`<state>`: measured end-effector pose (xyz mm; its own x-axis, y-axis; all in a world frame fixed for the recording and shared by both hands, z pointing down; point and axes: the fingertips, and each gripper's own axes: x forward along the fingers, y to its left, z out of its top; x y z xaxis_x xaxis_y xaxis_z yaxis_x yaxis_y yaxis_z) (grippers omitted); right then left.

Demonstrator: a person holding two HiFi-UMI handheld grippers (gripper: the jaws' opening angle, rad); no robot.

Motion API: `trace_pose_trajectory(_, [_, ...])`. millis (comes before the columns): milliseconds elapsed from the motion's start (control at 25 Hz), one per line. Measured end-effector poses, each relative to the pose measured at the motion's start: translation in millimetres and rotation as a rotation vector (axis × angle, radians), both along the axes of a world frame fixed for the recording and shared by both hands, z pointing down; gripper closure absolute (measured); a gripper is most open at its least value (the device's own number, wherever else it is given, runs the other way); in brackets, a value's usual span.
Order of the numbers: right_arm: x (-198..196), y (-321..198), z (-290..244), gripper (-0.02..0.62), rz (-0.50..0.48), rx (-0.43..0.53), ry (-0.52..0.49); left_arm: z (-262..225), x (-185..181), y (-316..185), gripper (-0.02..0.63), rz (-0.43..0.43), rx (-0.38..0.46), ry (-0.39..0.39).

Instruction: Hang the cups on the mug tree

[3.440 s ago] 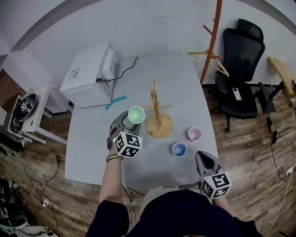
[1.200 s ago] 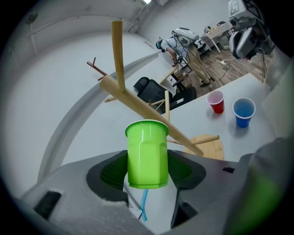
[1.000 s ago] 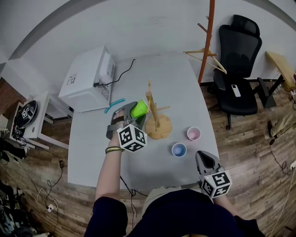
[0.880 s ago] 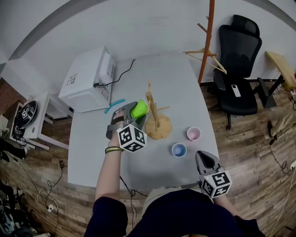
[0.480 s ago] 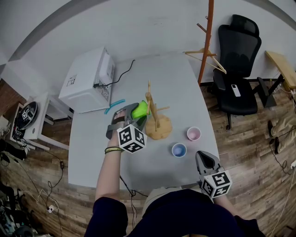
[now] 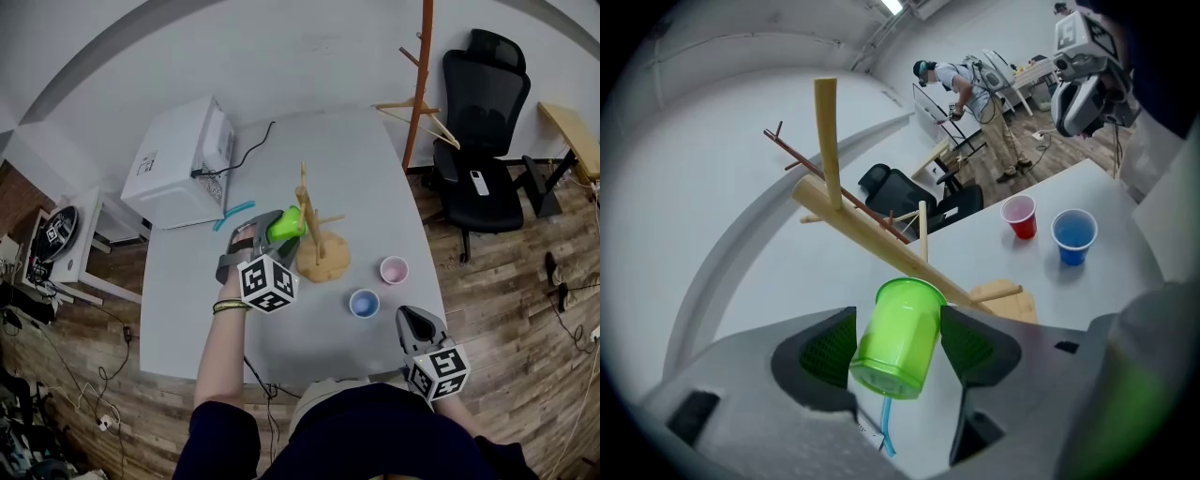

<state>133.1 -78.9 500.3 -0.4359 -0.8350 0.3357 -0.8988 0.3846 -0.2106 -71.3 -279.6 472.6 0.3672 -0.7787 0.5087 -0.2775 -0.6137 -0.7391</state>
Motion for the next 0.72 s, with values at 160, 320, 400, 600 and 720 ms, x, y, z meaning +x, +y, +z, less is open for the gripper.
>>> trace_pose_trajectory(160, [-4.6, 1.9, 0.5, 0.565, -0.007, 0.000, -0.007, -0.9, -0.9, 3.5, 0.336, -0.004, 0.009, 0.004])
trace_pose_trajectory(320, [-8.6, 5.4, 1.1, 0.565, -0.010, 0.004, -0.010, -2.9, -3.2, 7.2, 0.336, -0.011, 0.011, 0.022])
trace_pose_trajectory(400, [-9.2, 7.4, 0.7, 0.565, -0.009, 0.004, -0.010, -5.0, -3.0, 9.7, 0.336, -0.012, 0.013, 0.033])
trace_pose_trajectory(600, [-14.2, 10.4, -0.4, 0.565, -0.010, 0.007, -0.014, -5.6, -3.2, 16.6, 0.336, -0.010, 0.016, 0.045])
trace_pose_trajectory(720, [-17.3, 13.4, -0.5, 0.565, -0.013, 0.008, -0.016, -6.6, -3.5, 20.9, 0.336, -0.015, 0.017, 0.063])
